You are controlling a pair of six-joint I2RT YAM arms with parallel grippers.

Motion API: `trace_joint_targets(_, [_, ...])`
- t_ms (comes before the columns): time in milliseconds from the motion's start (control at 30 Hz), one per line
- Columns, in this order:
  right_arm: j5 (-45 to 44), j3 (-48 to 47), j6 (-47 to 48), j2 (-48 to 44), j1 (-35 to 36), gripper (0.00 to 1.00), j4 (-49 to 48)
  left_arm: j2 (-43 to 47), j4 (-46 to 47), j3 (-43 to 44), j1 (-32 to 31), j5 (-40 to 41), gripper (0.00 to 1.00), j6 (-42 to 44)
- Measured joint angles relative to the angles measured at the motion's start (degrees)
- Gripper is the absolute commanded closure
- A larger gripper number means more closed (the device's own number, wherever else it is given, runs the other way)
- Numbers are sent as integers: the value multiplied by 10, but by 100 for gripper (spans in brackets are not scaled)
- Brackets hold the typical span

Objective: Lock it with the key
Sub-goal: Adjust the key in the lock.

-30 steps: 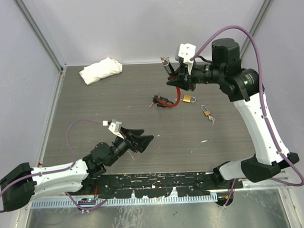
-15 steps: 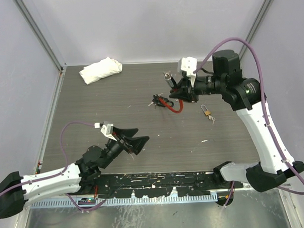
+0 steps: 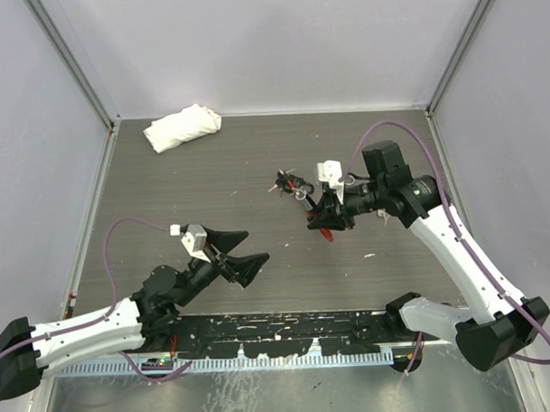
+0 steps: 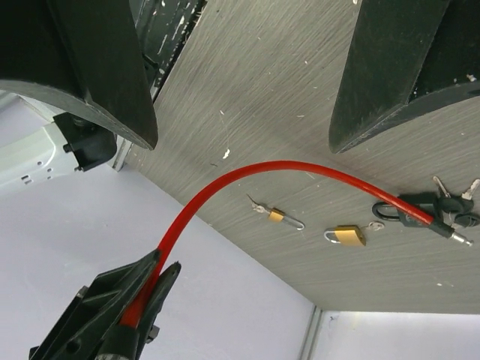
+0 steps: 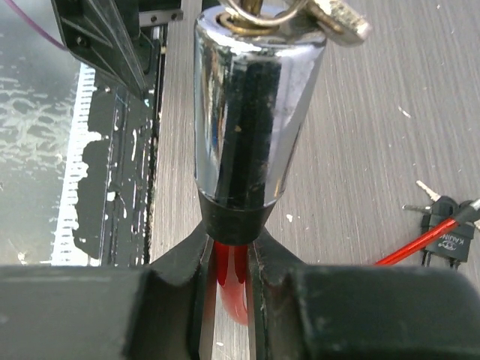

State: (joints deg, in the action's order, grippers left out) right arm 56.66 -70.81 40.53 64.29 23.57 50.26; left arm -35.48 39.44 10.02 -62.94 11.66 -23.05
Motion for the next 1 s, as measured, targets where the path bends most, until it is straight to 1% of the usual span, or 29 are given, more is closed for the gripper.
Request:
trace_joint_targets(167, [-16,39,33,-16,0,99,-4,-3,-20,11,0,-14,2,11])
trace_joint_targets(333, [-47,63,63,-33,0,99,-5,6,-93,57,0,-16,0,12])
trace_joint_targets(433, [-66,73,76,-35,0,99,-5,17,-138,91,0,-14,1,7])
trace_joint_targets(733, [-89,92,89,-36,0,99,-9,44,-222,133,0,-14,1,-30])
trace_joint_targets(1000, [-100,101,93,-36,-2,99,-15,46,-261,156,1,-14,2,-57])
